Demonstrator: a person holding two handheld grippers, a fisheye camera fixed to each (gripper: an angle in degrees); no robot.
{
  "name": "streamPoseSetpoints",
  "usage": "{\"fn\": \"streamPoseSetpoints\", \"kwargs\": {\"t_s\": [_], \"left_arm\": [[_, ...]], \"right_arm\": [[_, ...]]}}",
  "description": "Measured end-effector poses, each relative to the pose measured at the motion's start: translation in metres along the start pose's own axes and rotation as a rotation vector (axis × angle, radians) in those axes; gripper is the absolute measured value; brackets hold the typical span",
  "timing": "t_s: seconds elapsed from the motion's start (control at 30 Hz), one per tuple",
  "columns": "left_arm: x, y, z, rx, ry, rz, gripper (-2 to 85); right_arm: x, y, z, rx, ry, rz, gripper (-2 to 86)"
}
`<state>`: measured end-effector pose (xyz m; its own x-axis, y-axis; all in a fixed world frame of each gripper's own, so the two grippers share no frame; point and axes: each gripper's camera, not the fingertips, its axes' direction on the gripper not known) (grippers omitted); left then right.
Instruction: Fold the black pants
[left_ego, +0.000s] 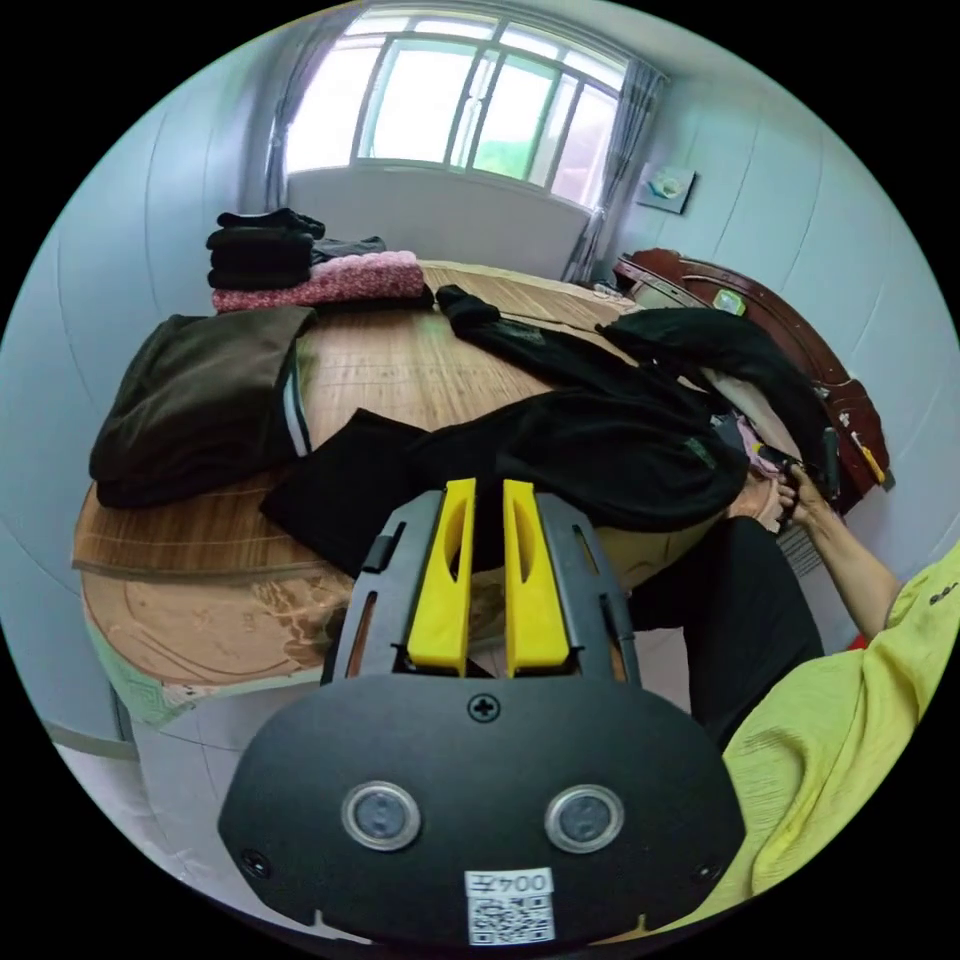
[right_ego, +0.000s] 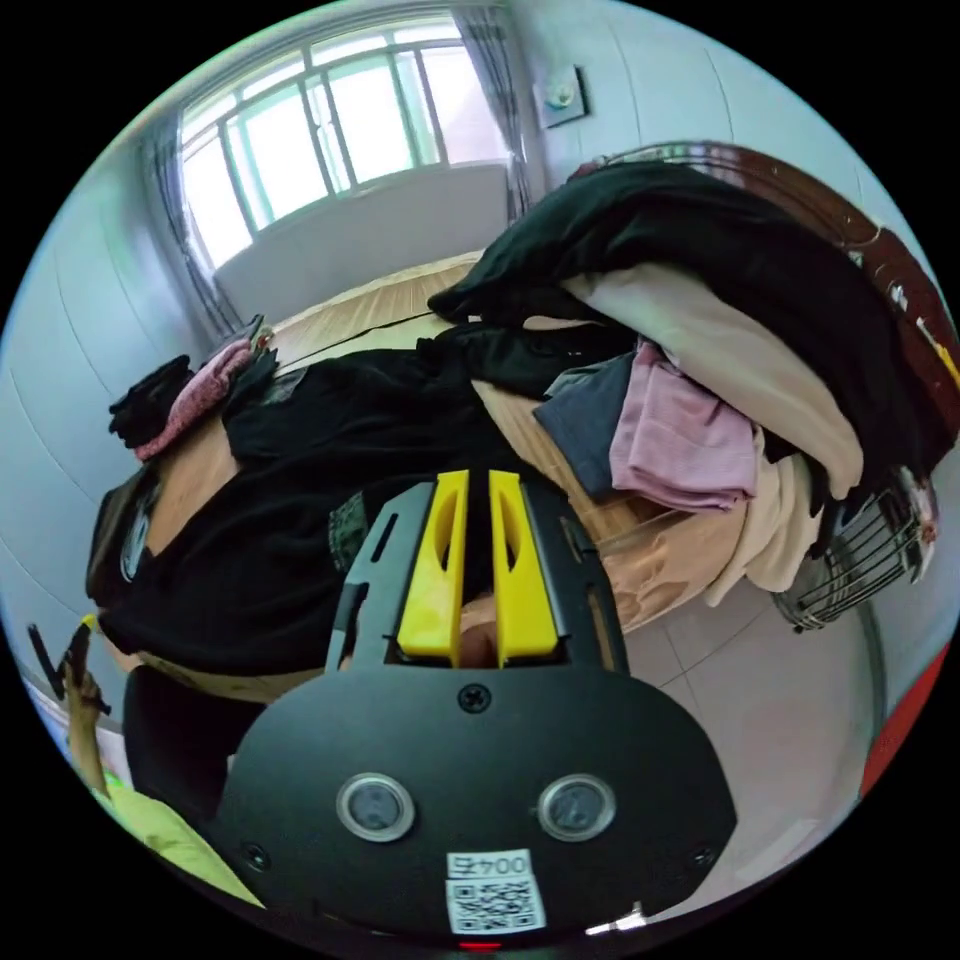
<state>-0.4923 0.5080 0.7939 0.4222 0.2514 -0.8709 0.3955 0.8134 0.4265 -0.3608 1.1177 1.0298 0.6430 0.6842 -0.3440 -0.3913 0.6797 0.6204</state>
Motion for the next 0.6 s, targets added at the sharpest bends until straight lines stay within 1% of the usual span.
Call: {"fn": "streamPoseSetpoints", "kwargs": {"t_s": [0.07,0.13,0.23,0.33,0.47,0.6], "left_arm": [[-0.014,0.003,-0.010,0.052,-0.015,-0.077,0.5],[-0.033,0.005,-0.014,0.066,0.020,-0.159,0.3],[-0.042,0.011,-0.014,0.088,0.038,-0.223,0.2],[-0.037,0.012,-0.008,0.065,0.030,-0.216,0.1],[-0.031,0.010,0.002,0.016,-0.005,-0.183,0.1],[-0.035,0.009,0.015,-0.011,-0.009,-0.217,0.2]], "right_arm": [[0.047,-0.021,0.005,-0.058,-0.107,0.075,8.4],[0.074,-0.037,0.018,-0.091,-0.174,0.099,9.9],[0.085,-0.071,0.041,-0.133,-0.264,0.036,13.3],[0.083,-0.106,0.072,-0.213,-0.355,0.008,15.7],[0.077,-0.142,0.118,-0.302,-0.357,0.009,16.1],[0.076,-0.166,0.150,-0.324,-0.382,0.054,16.5]]}}
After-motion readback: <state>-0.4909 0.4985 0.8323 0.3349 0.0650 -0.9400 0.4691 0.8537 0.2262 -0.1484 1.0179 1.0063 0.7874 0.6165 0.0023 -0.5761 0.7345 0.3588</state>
